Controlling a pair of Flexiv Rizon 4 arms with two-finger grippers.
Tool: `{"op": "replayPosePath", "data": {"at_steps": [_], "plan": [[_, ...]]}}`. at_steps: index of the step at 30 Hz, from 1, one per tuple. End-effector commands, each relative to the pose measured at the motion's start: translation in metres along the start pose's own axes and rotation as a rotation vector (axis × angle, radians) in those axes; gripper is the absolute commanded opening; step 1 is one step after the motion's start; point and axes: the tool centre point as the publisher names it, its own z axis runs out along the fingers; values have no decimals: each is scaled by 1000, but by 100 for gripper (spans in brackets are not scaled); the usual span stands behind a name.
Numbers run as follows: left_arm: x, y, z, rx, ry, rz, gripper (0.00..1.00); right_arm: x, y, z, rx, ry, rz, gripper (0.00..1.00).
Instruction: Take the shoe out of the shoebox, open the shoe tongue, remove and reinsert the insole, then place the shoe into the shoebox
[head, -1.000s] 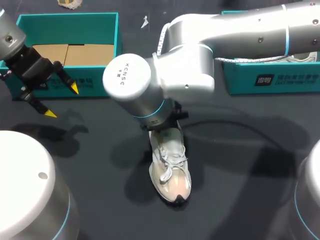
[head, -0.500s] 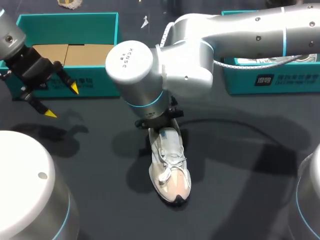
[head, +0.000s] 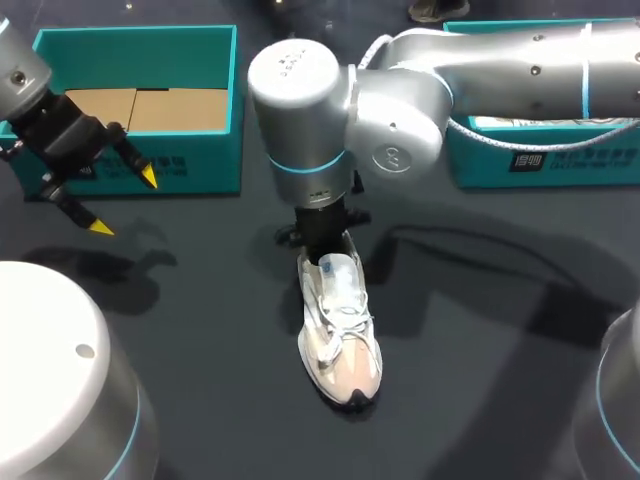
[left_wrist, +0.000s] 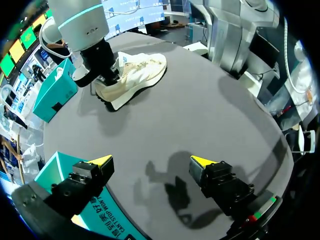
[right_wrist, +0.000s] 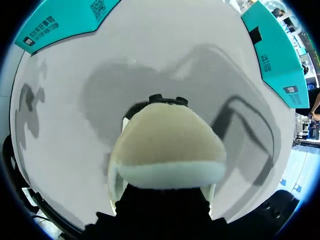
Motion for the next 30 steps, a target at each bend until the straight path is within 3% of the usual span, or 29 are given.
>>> {"op": "replayPosePath", "data": {"at_steps": [1,7,12,17,22,30], "plan": [[1,0,-1,-2,0,1,100,-10,-7,19,31,57,9,0],[1,0,-1,-2,0,1,100,-11,-17,0,13,71,12,0],[1,0,-1,-2,0,1,100,-8,-13,-24,-29,59,-15,0],[1,0,-1,-2,0,1,100,-6,-13,-35,-19,48,-41,0],[1,0,-1,-2,0,1,100,-4,-17,-34,21,46,-51,22],[1,0,-1,-2,0,1,100,1,-19,-31,50,47,-63,38]]}}
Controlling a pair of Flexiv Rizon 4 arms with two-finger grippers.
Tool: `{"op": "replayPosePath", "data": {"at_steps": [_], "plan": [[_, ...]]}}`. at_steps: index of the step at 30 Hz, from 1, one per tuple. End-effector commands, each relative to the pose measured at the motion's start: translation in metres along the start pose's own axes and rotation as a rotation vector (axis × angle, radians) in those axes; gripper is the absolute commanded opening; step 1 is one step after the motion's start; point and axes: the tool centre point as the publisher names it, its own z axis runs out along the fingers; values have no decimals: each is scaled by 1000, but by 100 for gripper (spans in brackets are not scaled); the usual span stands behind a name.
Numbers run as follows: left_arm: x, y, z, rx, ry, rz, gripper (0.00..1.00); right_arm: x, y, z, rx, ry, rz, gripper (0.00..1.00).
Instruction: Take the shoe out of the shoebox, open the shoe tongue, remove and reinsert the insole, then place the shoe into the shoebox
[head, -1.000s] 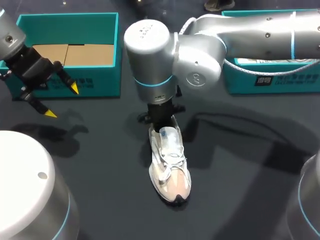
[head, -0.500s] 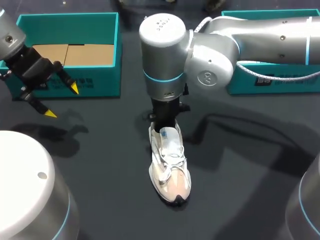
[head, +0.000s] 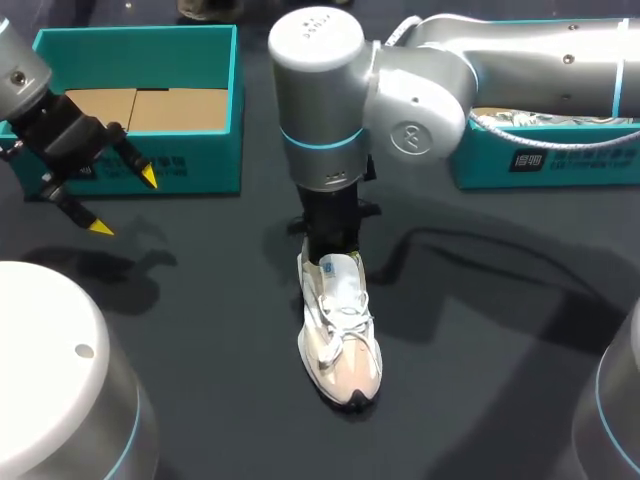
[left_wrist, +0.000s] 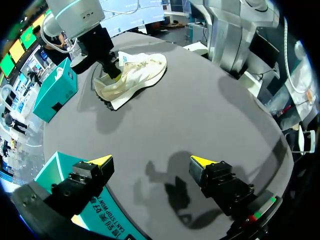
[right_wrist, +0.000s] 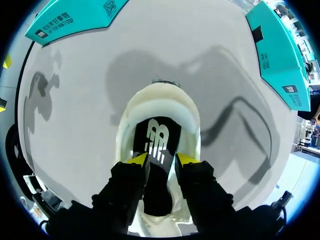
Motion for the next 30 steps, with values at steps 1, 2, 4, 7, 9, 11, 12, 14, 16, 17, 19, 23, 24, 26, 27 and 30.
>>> {"op": "replayPosePath", "data": {"at_steps": [1,2,4,7,9,11,12,14,16,17,19,23,24,26,27,30], "plan": [[1,0,-1,-2,0,1,100,5,2,4,8,-2,-3,40],[1,0,-1,-2,0,1,100,5,2,4,9,-2,-3,41],[1,0,-1,-2,0,1,100,6,1,5,12,-1,-3,44],[1,0,-1,-2,0,1,100,7,-1,5,15,-1,-5,55],[1,0,-1,-2,0,1,100,7,-3,6,16,0,-3,73],[1,0,-1,-2,0,1,100,8,-4,6,17,2,-2,95],[1,0,-1,-2,0,1,100,8,-5,6,18,4,-1,100],[1,0,-1,-2,0,1,100,8,-6,7,19,7,0,100],[1,0,-1,-2,0,1,100,8,-8,7,19,10,1,100],[1,0,-1,-2,0,1,100,8,-9,6,18,11,2,100],[1,0,-1,-2,0,1,100,8,-12,4,12,8,7,100],[1,0,-1,-2,0,1,100,10,-15,-1,-3,-14,13,100],[1,0,-1,-2,0,1,100,11,-15,-2,-8,-16,11,100],[1,0,-1,-2,0,1,100,11,-14,-3,-15,-25,14,100],[1,0,-1,-2,0,1,100,10,-14,-3,-16,-25,14,100],[1,0,-1,-2,0,1,100,9,-13,-6,-34,-24,16,100]]}}
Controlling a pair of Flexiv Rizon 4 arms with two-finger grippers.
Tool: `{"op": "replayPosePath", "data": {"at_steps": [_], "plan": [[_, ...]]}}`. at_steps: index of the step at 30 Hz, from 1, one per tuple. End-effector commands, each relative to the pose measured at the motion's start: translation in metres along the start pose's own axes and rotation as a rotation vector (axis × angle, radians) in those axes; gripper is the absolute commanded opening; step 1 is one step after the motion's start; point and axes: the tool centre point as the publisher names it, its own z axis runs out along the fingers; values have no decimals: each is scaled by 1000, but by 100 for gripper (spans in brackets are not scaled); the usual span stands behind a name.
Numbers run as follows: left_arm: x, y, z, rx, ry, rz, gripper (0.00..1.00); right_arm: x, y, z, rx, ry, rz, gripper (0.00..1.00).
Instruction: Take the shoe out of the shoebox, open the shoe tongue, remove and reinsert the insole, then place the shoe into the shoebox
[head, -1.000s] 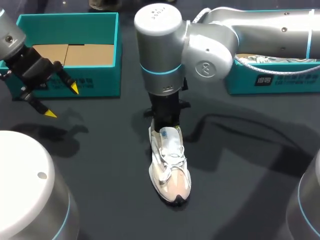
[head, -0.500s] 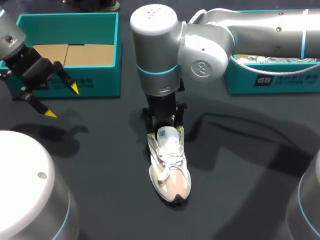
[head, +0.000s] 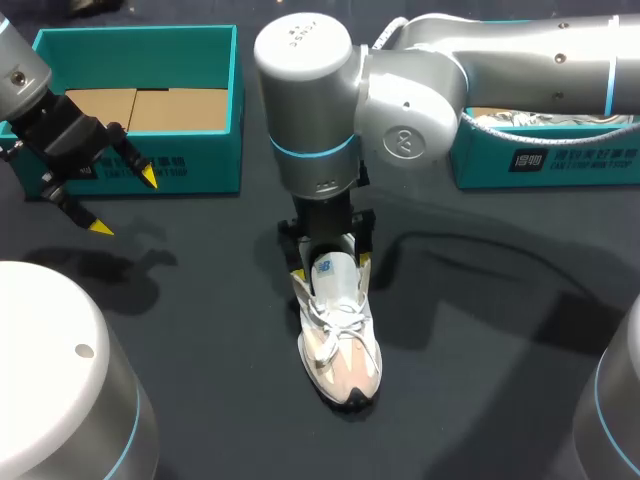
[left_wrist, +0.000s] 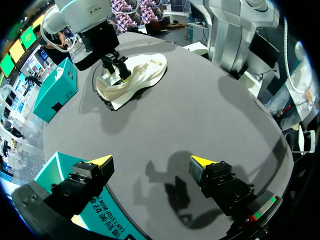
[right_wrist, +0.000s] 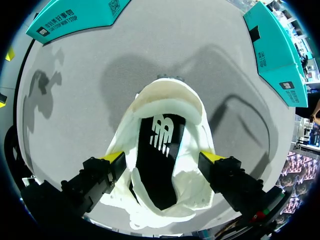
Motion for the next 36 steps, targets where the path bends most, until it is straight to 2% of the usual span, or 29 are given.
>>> {"op": "replayPosePath", "data": {"at_steps": [1,13,21,25,36], "plan": [[1,0,-1,-2,0,1,100,0,-3,-3,-30,1,5,100],[1,0,-1,-2,0,1,100,-7,2,-23,-108,-22,16,100],[1,0,-1,-2,0,1,100,-9,-1,-44,-168,-36,14,100],[1,0,-1,-2,0,1,100,-12,-10,-51,-175,-40,22,100],[1,0,-1,-2,0,1,100,-16,-49,-66,-163,-20,36,100]]}}
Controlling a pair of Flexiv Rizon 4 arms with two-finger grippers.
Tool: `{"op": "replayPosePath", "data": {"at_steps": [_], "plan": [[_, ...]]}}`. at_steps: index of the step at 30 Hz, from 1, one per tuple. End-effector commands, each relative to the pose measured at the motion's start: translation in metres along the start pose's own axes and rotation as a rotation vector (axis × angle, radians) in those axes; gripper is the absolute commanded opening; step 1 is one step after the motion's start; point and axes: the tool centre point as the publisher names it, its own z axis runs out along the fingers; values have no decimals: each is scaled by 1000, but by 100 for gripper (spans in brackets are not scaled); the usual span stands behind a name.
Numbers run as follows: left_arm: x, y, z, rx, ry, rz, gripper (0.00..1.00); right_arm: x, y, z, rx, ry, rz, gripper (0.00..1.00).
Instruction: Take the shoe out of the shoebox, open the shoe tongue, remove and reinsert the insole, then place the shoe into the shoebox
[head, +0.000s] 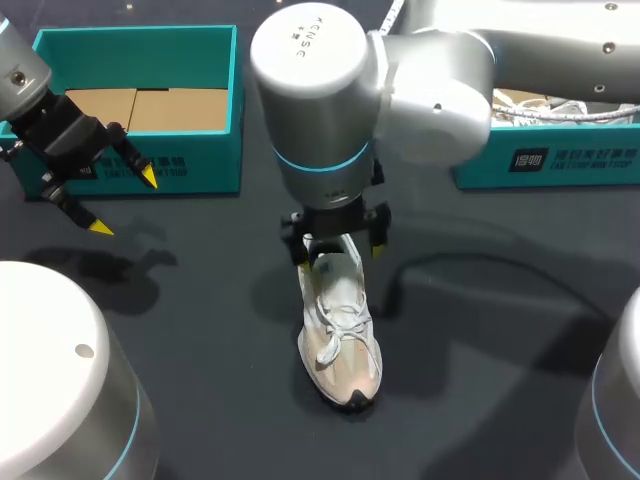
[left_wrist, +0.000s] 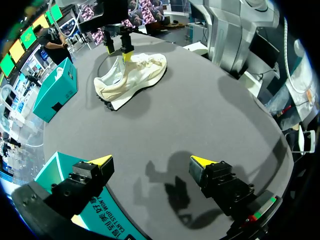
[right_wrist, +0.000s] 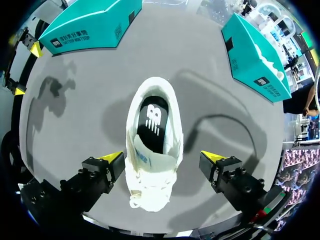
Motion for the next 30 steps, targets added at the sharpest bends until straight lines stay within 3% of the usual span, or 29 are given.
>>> {"op": "replayPosePath", "data": {"at_steps": [1,2,6,9,14,19,30], "plan": [[1,0,-1,-2,0,1,100,-9,-15,-5,-3,16,9,100],[1,0,-1,-2,0,1,100,-9,-18,-5,4,21,8,99],[1,0,-1,-2,0,1,100,-9,-31,-4,27,37,11,78],[1,0,-1,-2,0,1,100,-9,-40,-2,41,51,19,51],[1,0,-1,-2,0,1,100,-8,-53,2,60,67,36,44],[1,0,-1,-2,0,1,100,-4,-58,5,72,81,33,44],[1,0,-1,-2,0,1,100,4,-38,27,74,158,-35,43]]}}
